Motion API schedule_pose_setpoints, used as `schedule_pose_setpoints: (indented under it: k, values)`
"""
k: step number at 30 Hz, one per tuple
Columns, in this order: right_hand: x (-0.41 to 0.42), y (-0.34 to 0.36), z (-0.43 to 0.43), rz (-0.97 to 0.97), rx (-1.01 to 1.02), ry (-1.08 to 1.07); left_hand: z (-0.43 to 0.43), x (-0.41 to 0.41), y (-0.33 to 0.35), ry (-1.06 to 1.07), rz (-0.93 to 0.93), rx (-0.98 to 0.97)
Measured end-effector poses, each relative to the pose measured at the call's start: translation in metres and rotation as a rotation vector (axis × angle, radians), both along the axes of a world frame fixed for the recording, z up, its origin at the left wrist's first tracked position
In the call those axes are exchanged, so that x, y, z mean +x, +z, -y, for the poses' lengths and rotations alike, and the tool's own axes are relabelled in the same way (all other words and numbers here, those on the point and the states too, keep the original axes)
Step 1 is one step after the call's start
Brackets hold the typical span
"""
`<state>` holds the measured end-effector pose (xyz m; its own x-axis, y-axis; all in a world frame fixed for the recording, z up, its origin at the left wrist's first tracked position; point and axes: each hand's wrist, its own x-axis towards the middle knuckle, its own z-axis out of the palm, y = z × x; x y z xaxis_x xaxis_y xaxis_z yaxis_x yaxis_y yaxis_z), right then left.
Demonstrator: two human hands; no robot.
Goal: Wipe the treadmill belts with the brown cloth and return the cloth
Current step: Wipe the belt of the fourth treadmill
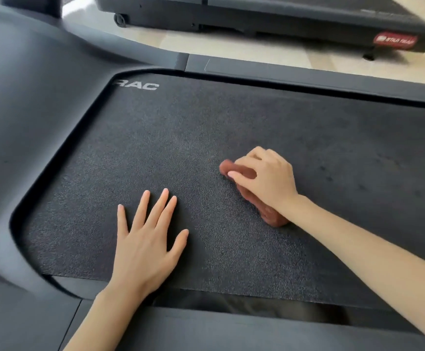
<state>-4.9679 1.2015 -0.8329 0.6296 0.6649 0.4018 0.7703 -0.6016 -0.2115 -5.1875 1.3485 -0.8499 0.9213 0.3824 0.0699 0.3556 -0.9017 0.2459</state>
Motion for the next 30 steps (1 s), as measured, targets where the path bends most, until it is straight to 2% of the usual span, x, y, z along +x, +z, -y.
schedule_pose_setpoints:
  k: [3,5,8,10,12,14,16,18,22,25,28,30]
  values:
    - [-0.06,-0.003,0.067,0.02,0.065,0.251,0.011,0.025,-0.001,-0.063,-0.011,-0.002]
    - [-0.07,-0.009,0.096,0.05,0.056,0.375,0.021,0.04,-0.004,-0.086,-0.023,0.025]
    - [-0.04,-0.006,0.094,0.038,0.072,0.397,0.027,0.048,-0.007,-0.1,-0.04,0.05]
    - [0.001,-0.002,0.076,0.066,0.039,0.259,0.026,0.047,-0.008,-0.112,-0.057,0.07]
    - [0.052,0.005,0.058,0.1,-0.011,-0.023,0.026,0.045,-0.006,-0.118,-0.074,0.079]
    - [0.089,0.006,0.043,0.053,-0.11,-0.263,0.027,0.045,-0.004,-0.105,-0.076,0.084]
    - [0.089,0.006,0.037,0.012,-0.121,-0.364,0.028,0.045,-0.003,-0.105,-0.09,0.08]
    - [0.049,0.001,0.047,0.014,-0.055,-0.286,0.029,0.044,-0.003,-0.106,-0.082,0.08]
    - [-0.073,-0.008,0.1,-0.006,0.093,0.15,0.029,0.045,-0.004,-0.098,-0.069,0.094]
    - [-0.082,-0.01,0.119,0.053,0.084,0.345,0.03,0.047,-0.004,-0.117,-0.078,0.09]
    - [-0.037,-0.004,0.105,0.065,0.06,0.315,0.029,0.048,-0.003,-0.123,-0.07,0.092]
    - [0.01,-0.001,0.095,0.064,0.029,0.124,0.029,0.048,-0.002,-0.132,-0.074,0.095]
